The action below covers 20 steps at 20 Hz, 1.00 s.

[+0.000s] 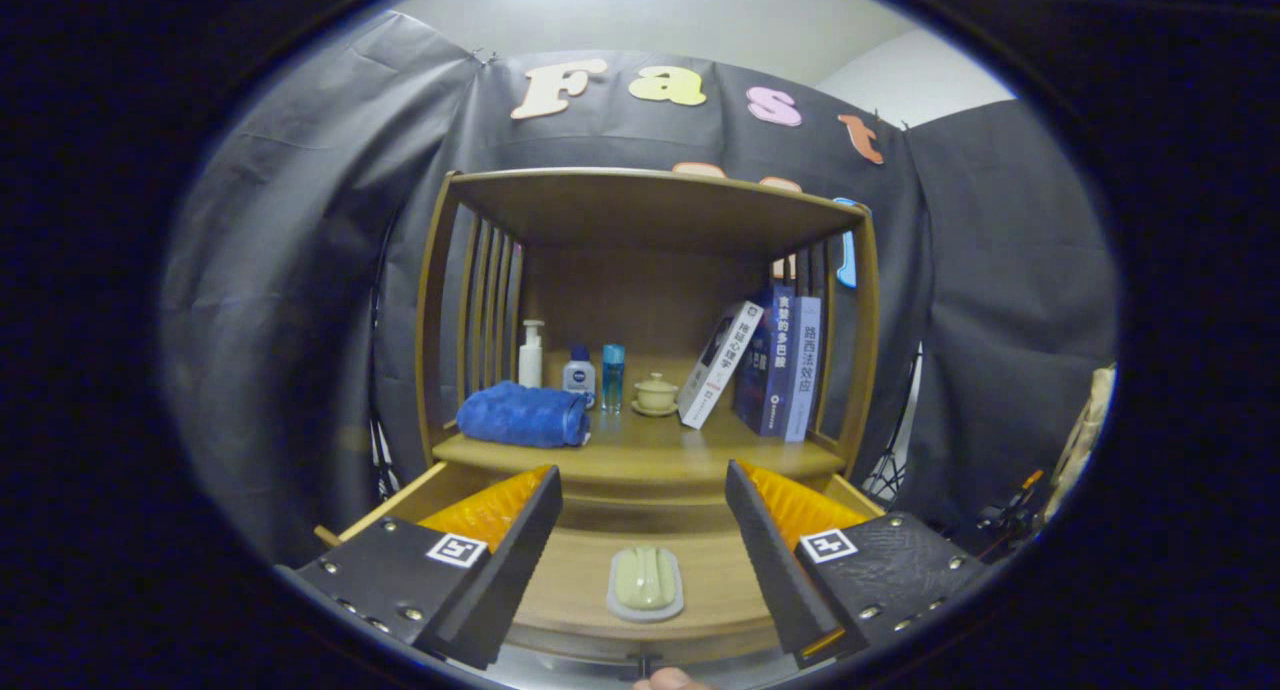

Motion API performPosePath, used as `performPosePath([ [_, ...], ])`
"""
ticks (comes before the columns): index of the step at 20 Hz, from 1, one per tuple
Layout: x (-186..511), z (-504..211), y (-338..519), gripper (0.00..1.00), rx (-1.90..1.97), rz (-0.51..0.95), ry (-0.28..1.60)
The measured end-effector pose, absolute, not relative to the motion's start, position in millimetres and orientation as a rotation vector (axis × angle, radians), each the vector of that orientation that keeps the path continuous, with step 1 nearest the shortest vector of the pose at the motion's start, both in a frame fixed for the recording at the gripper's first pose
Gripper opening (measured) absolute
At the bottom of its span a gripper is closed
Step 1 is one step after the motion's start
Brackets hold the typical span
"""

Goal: Pull open the drawer, take out the items inside it, and place them on the countertop above the cabinet.

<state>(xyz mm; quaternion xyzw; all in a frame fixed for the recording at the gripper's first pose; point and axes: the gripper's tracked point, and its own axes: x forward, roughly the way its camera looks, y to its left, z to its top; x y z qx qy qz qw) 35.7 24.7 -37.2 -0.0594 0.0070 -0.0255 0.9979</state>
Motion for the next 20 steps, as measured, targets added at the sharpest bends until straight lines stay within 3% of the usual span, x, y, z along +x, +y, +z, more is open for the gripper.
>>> performPosePath([
  [5,75.8,-19.2,19.6,0.98,-0.139,-0.058,0.090],
  [9,107.4,-47.0,1.5,0.98,-0.102,-0.061,0.180],
  [14,127.7,-145.5,-0.7,0.99,-0.046,-0.027,0.525],
  [20,125.6,-210.3,-7.6,0.98,-0.159,-0.051,0.748],
])
